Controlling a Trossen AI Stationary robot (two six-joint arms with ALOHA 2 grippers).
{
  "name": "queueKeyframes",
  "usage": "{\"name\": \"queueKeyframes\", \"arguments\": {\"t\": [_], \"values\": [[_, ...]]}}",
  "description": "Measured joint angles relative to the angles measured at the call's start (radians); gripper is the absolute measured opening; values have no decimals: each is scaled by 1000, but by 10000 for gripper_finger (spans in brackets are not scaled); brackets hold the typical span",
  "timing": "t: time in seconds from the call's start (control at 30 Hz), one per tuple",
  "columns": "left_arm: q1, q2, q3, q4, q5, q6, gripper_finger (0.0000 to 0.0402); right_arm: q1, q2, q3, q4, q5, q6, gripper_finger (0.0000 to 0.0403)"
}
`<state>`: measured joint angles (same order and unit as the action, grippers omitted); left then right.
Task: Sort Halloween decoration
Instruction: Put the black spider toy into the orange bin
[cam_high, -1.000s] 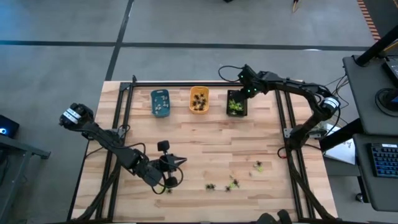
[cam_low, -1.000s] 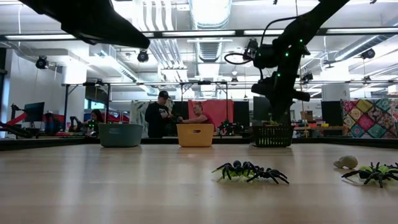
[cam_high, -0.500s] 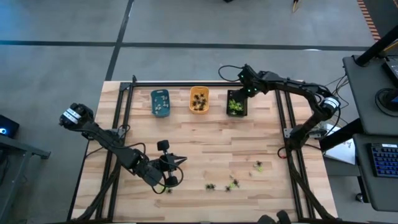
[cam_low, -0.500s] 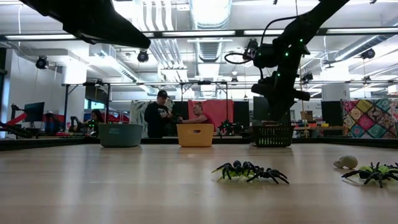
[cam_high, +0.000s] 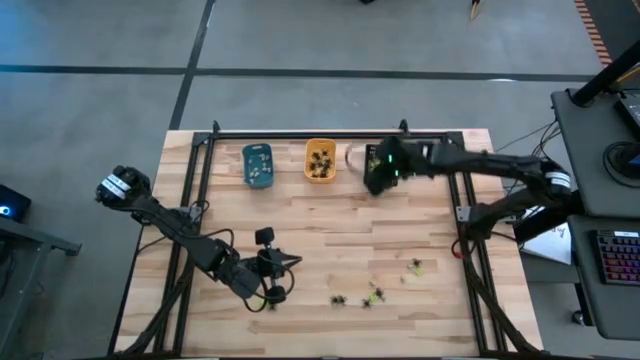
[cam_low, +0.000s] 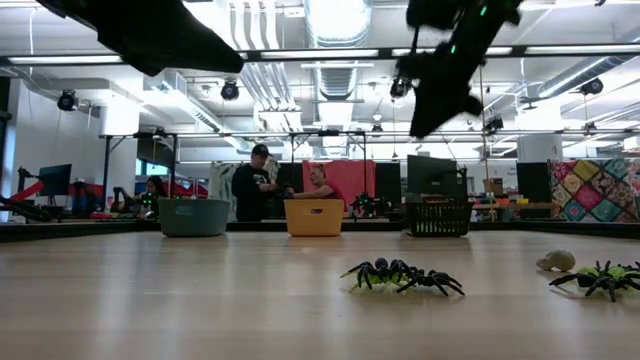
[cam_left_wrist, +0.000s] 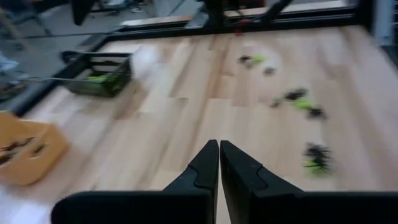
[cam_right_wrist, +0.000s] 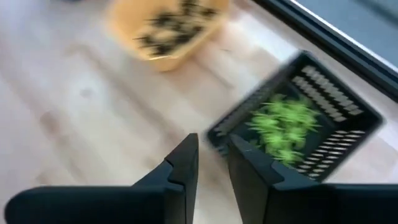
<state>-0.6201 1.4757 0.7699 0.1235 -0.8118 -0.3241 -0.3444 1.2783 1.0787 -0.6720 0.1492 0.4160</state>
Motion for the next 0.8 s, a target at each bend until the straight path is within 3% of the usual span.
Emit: {"name": "queueKeyframes", "arguments": {"t": [0.2,0.37,0.6,0.8], "values": [[-2,31,0,72,72,4,0,351,-35,-14,4,209,81,69],[-3,86,0,177,123,24,0,611,-1,-16,26,315,171,68],[-8,192,0,367,156,74,6,895,106,-35,207,333,170,68],[-12,260,0,465,197,79,52,1039,236,-51,423,351,169,68]]}}
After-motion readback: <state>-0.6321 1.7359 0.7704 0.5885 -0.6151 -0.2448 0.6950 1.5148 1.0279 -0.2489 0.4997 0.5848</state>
